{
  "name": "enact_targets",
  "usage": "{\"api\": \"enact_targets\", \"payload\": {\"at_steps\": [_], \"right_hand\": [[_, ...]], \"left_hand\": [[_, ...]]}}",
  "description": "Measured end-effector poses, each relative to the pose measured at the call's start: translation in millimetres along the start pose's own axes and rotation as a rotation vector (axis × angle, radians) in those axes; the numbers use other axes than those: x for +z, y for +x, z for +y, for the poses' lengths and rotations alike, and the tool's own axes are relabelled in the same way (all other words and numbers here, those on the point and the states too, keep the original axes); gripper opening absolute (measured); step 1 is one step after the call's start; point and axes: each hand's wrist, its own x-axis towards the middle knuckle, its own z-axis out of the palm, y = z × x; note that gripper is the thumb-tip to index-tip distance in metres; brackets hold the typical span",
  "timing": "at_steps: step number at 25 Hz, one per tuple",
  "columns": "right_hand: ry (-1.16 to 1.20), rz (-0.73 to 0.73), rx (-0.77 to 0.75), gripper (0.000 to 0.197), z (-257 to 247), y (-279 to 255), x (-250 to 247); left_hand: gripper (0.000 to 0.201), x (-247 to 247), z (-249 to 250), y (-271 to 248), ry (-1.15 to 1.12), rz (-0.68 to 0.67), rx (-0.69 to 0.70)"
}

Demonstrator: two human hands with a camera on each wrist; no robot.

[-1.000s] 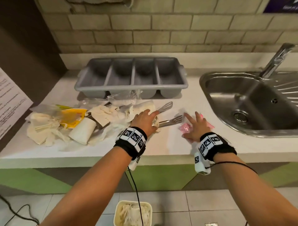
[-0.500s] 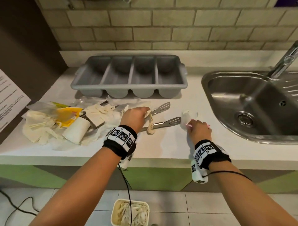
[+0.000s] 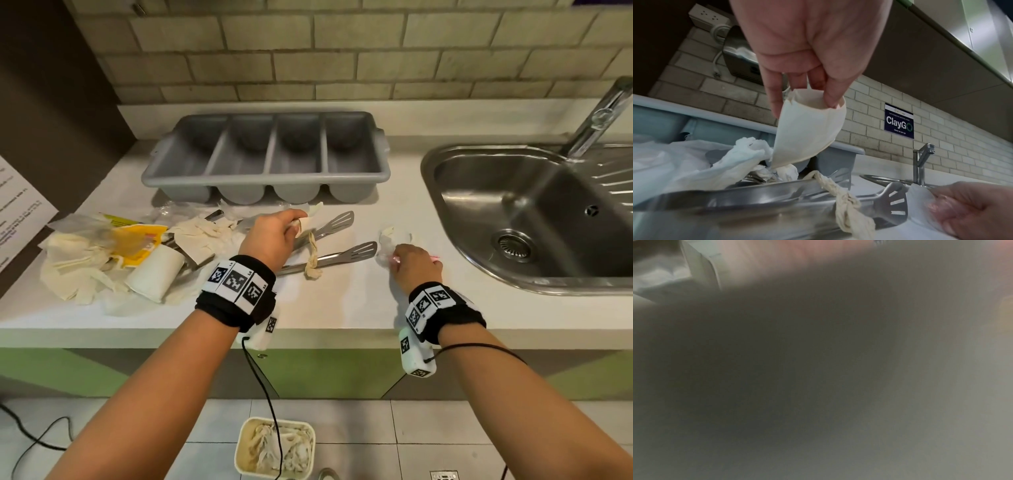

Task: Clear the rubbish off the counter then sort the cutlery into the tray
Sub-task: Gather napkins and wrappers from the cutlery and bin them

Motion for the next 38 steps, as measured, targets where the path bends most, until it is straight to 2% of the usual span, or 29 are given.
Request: {"api": "enact_targets", "payload": {"at_steps": [5,9,13,15,18,20,22,25,29,35,38], "right_hand": [[0.026,-0.015,0.033,0.04,5.6,0.7,-2.1],[0.04,-0.009,0.053,0.029,7.9,-0.8,-3.5],[0.238,0.174,0.071,0.028,5.1,-14.9,-18.6],[0.317,0.293,0.003,0.028,-6.7,-29.1,-30.2],[0.435,0.383,-0.169,0.025,-39.7,-70.0,-38.9],[0.511,0.378,-0.259,0.023,-62.7,-105.6,-29.9],[0.576,0.306,-0.31,0.023,-77.5,-140.2,-11.2],[0.565,0.096,-0.289,0.023,-87.2,-193.4,34.4],[0.514,-0.202,-0.172,0.026,-80.2,-241.4,131.9],[0.393,-0.509,-0.111,0.028,-68.1,-247.7,308.8],[0.321,-0.627,-0.11,0.03,-62.8,-232.6,407.9]], "left_hand": [[0.03,-4.0,-0.6,-9.5,-0.08,0.034,0.0],[0.028,-8.5,1.3,-18.9,-0.167,0.075,0.006],[0.027,-17.0,3.5,-31.0,-0.249,0.138,0.03],[0.028,-21.8,4.7,-40.8,-0.312,0.172,0.047],[0.029,-31.5,-2.1,-68.2,-0.438,0.213,0.084],[0.025,-37.9,-14.0,-97.7,-0.551,0.196,0.117],[0.023,-42.8,-31.5,-135.9,-0.628,0.171,0.088],[0.035,-42.6,-78.4,-212.3,-0.623,0.092,-0.024],[0.028,-3.5,-160.1,-299.0,-0.489,-0.063,-0.196],[0.02,111.7,-283.4,-341.7,-0.359,-0.141,-0.539],[0.026,175.3,-346.6,-343.2,-0.291,-0.192,-0.604]]}}
